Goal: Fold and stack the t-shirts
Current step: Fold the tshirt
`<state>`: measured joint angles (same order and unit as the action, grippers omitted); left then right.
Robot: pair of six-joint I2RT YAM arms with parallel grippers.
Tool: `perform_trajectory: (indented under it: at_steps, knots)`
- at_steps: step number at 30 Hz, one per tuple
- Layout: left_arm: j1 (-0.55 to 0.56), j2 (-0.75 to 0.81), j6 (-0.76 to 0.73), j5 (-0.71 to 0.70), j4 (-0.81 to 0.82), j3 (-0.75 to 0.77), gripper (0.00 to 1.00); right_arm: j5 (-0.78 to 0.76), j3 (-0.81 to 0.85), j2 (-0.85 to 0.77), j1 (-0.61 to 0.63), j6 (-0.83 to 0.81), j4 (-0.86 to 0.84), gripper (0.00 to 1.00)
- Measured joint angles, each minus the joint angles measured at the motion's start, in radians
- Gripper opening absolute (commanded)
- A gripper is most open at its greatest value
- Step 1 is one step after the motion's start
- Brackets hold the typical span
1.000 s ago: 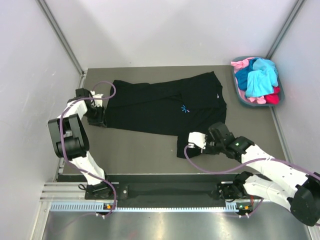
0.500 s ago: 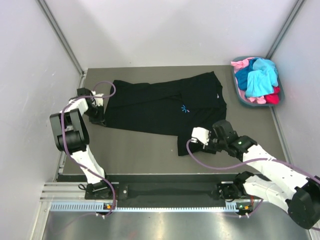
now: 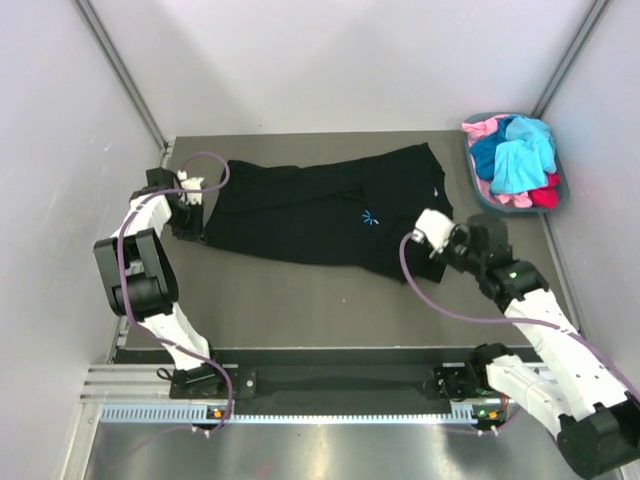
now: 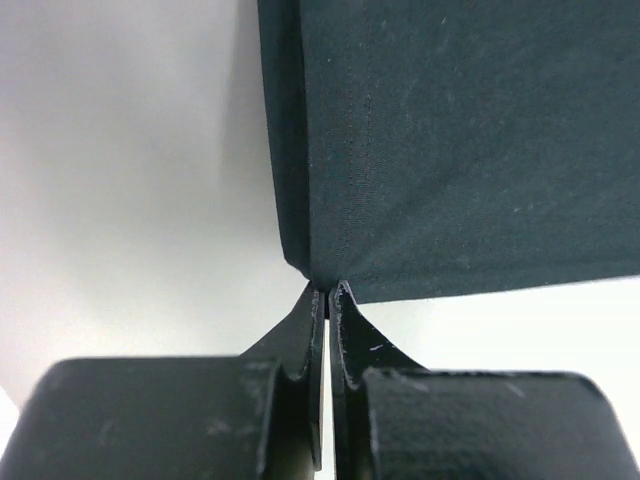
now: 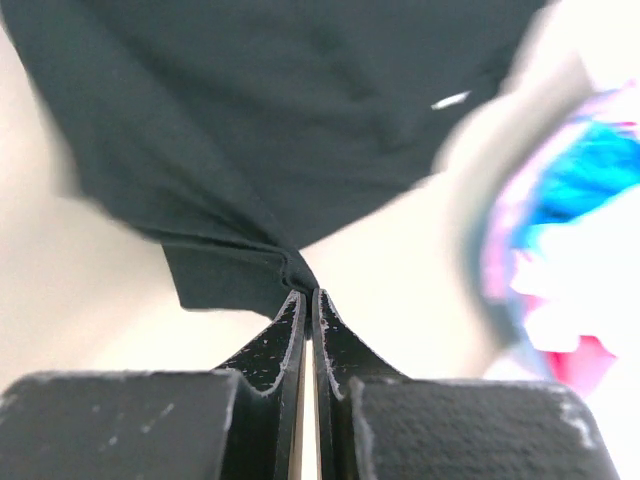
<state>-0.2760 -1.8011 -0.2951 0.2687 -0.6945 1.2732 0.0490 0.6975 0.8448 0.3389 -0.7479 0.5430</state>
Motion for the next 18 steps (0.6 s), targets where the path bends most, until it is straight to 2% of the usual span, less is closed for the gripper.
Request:
perform_trajectory:
  at_steps: [5, 10, 18]
  knots:
    - [0.000, 0.037, -0.026, 0.013, -0.028, 0.055, 0.00, 0.009, 0.200, 0.087, -0.074, 0.002, -0.031, 0.00]
    - [0.000, 0.021, -0.038, 0.054, -0.063, 0.116, 0.00, 0.012, 0.397, 0.294, -0.119, 0.019, -0.064, 0.00]
    - [0.005, -0.179, -0.042, 0.087, -0.093, 0.367, 0.00, 0.003, 0.625, 0.623, -0.159, 0.043, -0.124, 0.00]
